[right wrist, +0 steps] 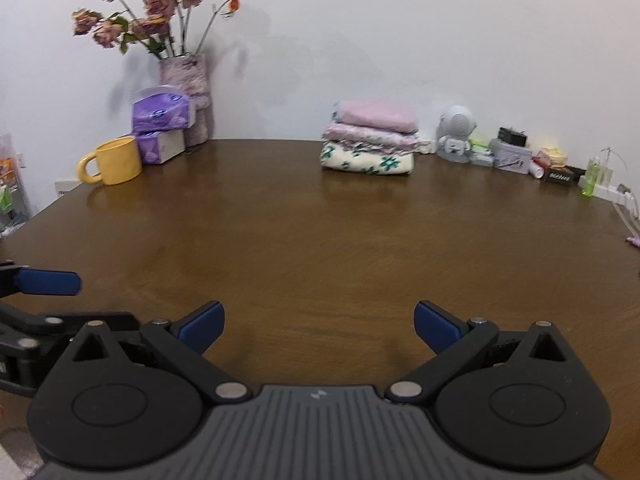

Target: Fold clothes

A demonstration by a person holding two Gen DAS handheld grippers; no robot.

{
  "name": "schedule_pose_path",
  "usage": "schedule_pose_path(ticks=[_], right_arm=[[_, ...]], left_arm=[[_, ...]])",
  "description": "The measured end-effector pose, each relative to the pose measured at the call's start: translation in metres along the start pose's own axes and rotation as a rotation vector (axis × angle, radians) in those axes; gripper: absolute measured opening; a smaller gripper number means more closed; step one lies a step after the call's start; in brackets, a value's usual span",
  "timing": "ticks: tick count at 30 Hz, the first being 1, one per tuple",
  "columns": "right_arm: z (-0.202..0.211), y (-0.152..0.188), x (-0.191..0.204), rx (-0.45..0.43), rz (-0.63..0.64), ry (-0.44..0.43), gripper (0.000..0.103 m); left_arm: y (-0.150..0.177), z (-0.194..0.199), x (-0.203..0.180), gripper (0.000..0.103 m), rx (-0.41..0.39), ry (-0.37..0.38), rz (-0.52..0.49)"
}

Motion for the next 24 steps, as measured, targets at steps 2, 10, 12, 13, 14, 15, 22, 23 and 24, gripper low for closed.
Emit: schedule_pose_path(ticks=[2,10,12,13,14,15,22,23,24], right_arm=[[-0.002,0.008,0.009,0.001,0.0,-0.005,0.103],[-0.01,0.038,0.027,0.01,-0.006,-0.015,0.103],[-0.012,0.043,0.03,0.011,-0.012,-0.015,0.103],[-0.012,0.045,0.031,0.009,-0.015,-0.015,0.103],[-0.012,0.045,0.032,0.001,-0.018,-0.016,0.103],[-0.011,0.045,0.032,-0.004,-0.019,-0.019,0.103],[-0.011,0.049,0.03,-0.012,-0.025,-0.015,0.103],[-0.011,0.049,0.03,-0.013,-0.025,-0.014,0.103],[-0.012,0.05,0.029,-0.014,-0.026,-0.014,0.103]], left_arm=[[0.008,-0.001,0.009,0.103,0.008,0.003,0.028],[0.032,0.002,0.035,0.103,-0.013,-0.077,0.044],[0.036,0.004,0.039,0.103,-0.033,-0.11,0.029],[0.038,0.005,0.041,0.103,-0.043,-0.127,0.021],[0.039,0.006,0.042,0.103,-0.052,-0.14,0.015],[0.041,0.007,0.043,0.103,-0.058,-0.148,0.011],[0.044,0.007,0.046,0.103,-0.081,-0.19,-0.01],[0.045,0.007,0.045,0.103,-0.084,-0.197,-0.016],[0.046,0.007,0.045,0.103,-0.087,-0.204,-0.022]])
Point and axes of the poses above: each gripper's, at about its wrist camera, not at the fingertips, and z roughly against the way its jaws point, x to its left, y to its underside, the point moved 9 cm from there along -z, roughly the way its jaws point, and after that the axes turned 7 degrees about -y, right-handed, at the moved point
